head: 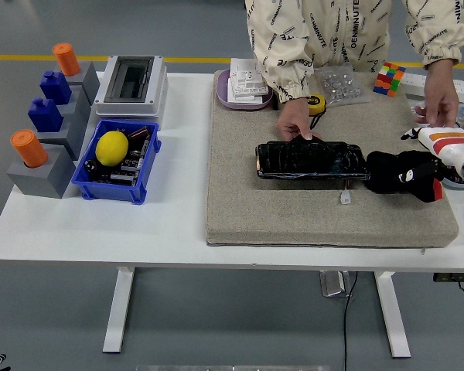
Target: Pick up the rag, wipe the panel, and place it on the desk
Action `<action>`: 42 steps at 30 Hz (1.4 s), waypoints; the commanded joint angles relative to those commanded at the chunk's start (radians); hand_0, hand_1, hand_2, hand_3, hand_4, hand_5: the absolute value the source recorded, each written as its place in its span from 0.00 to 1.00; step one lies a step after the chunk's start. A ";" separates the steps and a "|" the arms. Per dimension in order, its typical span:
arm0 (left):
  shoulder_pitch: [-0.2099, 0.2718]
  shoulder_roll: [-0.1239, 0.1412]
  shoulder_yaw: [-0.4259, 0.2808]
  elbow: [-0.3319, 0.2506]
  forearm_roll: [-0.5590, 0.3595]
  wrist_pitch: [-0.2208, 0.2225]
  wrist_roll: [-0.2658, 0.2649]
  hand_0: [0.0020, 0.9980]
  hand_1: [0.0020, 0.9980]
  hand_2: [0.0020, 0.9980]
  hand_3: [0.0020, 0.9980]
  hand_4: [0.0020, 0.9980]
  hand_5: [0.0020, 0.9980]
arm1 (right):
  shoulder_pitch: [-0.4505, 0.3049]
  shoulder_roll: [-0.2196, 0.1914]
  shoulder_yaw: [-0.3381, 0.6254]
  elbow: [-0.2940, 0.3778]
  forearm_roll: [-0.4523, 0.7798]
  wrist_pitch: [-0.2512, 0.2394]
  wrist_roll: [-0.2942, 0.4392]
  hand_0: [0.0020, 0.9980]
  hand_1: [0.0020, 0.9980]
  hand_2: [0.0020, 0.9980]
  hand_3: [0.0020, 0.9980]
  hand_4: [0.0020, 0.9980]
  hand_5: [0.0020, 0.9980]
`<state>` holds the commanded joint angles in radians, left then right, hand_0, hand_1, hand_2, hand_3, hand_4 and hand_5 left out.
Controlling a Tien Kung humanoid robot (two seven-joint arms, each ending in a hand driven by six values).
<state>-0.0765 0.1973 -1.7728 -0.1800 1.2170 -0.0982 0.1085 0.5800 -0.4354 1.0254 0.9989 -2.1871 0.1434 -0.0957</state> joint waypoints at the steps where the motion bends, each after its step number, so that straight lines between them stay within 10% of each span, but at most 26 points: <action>1: 0.000 0.000 0.001 0.000 0.000 0.000 0.000 0.73 0.72 0.77 0.63 0.70 0.59 | -0.001 0.000 0.000 0.000 0.000 0.000 0.000 0.84 0.81 0.88 0.87 1.00 0.46; 42: 0.012 0.000 0.003 0.000 0.006 0.000 0.001 0.73 0.72 0.77 0.63 0.70 0.58 | -0.017 -0.015 0.009 0.005 -0.010 0.000 -0.008 0.85 0.81 0.88 0.87 1.00 0.47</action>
<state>-0.0643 0.1970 -1.7697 -0.1800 1.2225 -0.0984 0.1090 0.5634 -0.4501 1.0342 1.0038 -2.1971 0.1435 -0.1034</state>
